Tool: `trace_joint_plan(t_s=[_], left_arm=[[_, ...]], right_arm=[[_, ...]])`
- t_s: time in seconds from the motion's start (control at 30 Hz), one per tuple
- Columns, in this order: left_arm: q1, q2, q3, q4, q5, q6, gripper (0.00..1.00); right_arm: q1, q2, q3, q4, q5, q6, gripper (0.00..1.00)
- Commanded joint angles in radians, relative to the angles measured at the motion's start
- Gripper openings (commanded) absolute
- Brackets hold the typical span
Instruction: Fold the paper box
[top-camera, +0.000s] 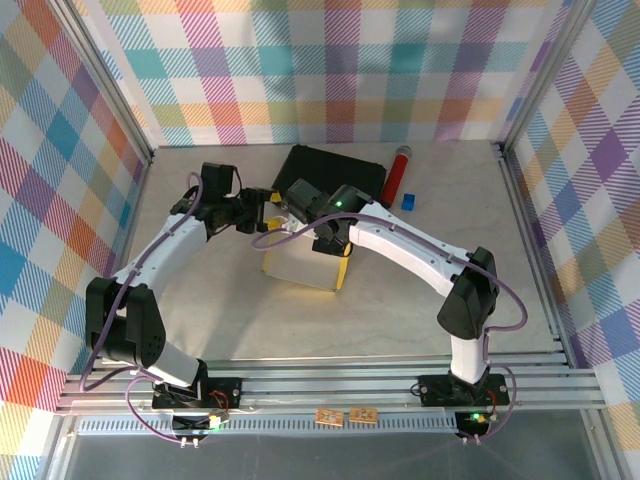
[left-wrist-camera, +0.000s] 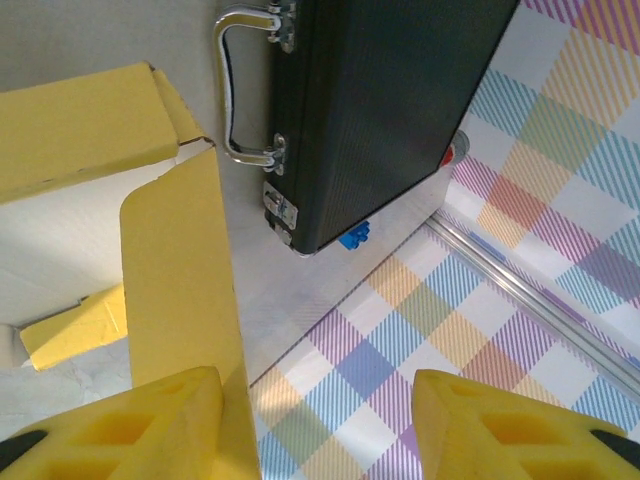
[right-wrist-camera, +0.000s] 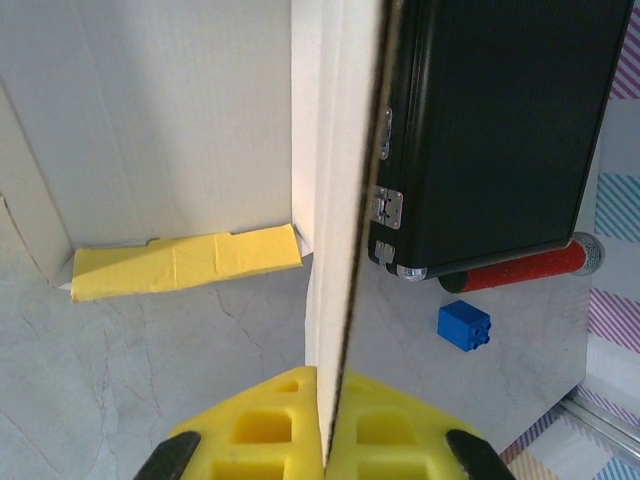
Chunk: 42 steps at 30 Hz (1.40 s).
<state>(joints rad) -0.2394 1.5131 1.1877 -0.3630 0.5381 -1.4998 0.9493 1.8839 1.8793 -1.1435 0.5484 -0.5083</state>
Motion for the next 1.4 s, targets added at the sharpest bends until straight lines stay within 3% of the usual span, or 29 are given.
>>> trace_joint_plan(t_s=[0.0, 0.67, 0.83, 1.03, 1.37], left_arm=[[-0.048, -0.021, -0.034, 0.011, 0.095, -0.022, 0.52], [-0.083, 0.041, -0.072, 0.04, 0.119, -0.06, 0.5], [-0.084, 0.057, -0.021, -0.114, 0.123, -0.016, 0.49], [-0.077, 0.036, -0.013, -0.184, 0.088, -0.021, 0.48], [-0.098, 0.064, -0.007, -0.115, 0.105, -0.112, 0.47]], right_arm=[[0.011, 0.01, 0.02, 0.08, -0.06, 0.006, 0.0], [0.042, 0.063, 0.008, 0.116, -0.065, -0.008, 0.0], [0.048, 0.07, -0.013, 0.132, -0.033, -0.02, 0.0], [0.048, 0.064, -0.032, 0.147, 0.001, -0.035, 0.0], [0.063, 0.07, -0.026, 0.151, -0.006, -0.035, 0.0]])
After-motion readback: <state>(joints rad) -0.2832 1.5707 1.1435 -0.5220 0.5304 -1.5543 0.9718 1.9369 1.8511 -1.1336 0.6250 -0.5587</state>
